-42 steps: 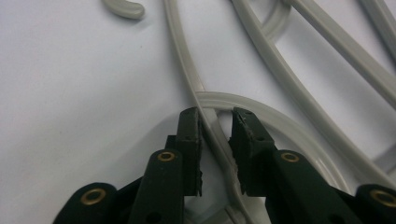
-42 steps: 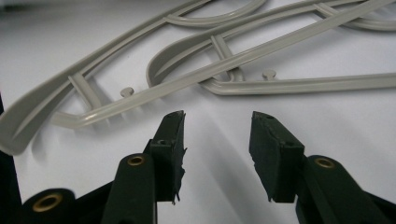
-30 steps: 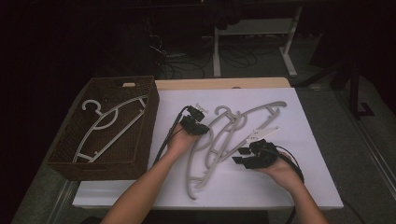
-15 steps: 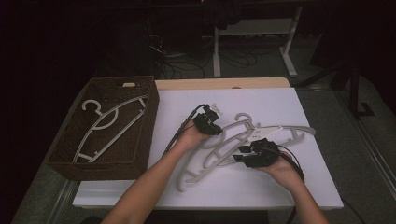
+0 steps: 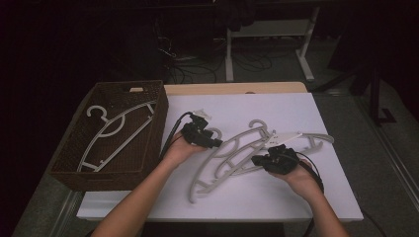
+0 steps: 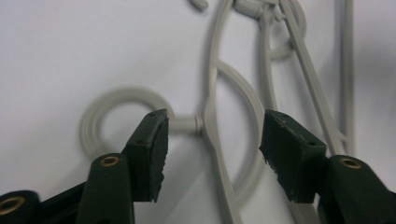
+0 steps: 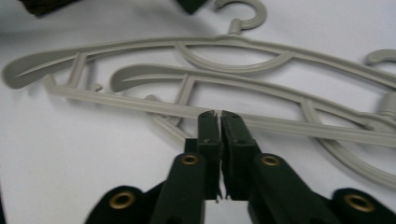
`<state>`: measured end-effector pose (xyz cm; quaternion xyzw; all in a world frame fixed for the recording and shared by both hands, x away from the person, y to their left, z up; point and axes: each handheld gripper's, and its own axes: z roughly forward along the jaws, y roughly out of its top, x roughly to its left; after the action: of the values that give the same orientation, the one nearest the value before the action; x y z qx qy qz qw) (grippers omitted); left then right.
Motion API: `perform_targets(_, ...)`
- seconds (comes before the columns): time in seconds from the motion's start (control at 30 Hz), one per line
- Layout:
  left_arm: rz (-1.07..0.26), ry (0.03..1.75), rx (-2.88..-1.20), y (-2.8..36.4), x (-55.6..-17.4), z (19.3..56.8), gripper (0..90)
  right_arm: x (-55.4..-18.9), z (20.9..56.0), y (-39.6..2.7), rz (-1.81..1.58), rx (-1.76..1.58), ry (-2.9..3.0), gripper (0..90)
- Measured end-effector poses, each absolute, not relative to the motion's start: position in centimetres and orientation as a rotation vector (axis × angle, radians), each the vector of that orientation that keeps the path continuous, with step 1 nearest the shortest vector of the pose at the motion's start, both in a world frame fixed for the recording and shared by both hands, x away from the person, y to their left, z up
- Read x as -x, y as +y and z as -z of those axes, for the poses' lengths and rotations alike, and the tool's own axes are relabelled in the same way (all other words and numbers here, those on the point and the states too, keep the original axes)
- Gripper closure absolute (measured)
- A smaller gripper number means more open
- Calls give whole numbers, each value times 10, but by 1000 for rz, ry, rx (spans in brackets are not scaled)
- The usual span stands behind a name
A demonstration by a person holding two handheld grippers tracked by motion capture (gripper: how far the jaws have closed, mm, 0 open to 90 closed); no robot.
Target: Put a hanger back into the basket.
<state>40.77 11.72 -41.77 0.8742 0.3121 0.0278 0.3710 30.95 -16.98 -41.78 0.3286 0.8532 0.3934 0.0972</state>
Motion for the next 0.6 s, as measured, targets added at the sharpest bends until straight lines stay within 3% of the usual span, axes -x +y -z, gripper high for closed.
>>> perform_targets(0.27,-44,830,-2194,143,-374,424,388,-330,417,-167,-1077,-1036,2484,895)
perform_targets(0.6,-14,835,-2199,153,-368,433,361,-362,433,-159,-984,-1126,2483,896)
